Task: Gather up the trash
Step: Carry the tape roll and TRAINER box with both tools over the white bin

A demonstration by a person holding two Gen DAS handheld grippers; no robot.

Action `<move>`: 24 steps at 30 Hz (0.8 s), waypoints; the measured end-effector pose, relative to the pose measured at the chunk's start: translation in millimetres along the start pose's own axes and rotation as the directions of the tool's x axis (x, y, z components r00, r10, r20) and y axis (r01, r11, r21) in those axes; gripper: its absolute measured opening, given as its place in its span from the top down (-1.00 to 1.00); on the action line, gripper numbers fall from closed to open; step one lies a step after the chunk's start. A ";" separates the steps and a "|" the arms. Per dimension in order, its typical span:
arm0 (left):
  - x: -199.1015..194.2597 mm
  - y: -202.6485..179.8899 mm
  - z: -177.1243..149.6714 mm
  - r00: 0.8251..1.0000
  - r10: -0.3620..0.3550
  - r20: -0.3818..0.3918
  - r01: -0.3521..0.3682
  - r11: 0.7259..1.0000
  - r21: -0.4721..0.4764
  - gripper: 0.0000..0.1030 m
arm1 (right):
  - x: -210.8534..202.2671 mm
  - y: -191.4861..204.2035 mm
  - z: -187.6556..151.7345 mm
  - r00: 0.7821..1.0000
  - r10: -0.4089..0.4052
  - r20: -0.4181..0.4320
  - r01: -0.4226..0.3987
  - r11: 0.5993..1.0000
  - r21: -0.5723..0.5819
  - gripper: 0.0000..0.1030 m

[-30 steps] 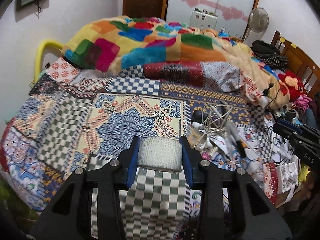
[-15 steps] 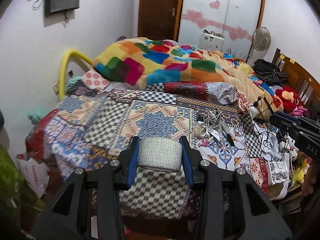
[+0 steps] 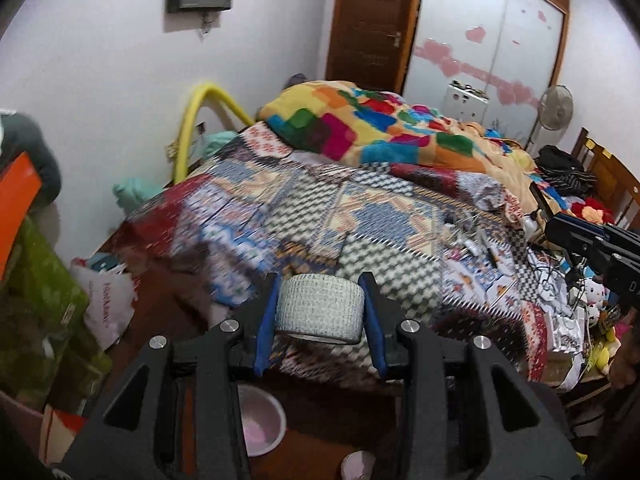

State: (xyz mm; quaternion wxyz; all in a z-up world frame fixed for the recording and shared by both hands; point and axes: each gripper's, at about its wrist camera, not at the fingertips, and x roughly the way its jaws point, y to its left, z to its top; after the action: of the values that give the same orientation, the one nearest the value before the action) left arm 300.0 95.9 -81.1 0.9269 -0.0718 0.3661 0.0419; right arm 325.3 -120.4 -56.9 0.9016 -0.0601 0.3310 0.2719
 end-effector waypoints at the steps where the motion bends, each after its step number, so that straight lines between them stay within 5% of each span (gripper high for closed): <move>1: -3.8 7.7 -6.6 1.000 0.012 -0.004 -0.012 1.000 -0.009 0.25 | 1.4 9.7 -1.9 1.000 0.015 -0.005 -0.015 1.000 -0.010 0.58; 13: -15.1 87.8 -92.5 0.990 0.081 -0.120 -0.098 0.984 -0.148 0.25 | 39.7 112.3 -34.8 0.975 0.169 -0.141 -0.186 0.975 -0.118 0.58; 24: 35.2 129.5 -163.3 0.955 0.062 -0.291 -0.143 0.953 -0.267 0.25 | 105.5 172.3 -79.6 0.906 0.228 -0.356 -0.303 0.938 -0.171 0.58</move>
State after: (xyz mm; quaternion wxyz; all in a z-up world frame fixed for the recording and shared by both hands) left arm 198.9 197.8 -236.4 0.8425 -0.1904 0.4863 0.1322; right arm 255.9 49.8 -172.6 0.7751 -0.1595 0.4500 0.4139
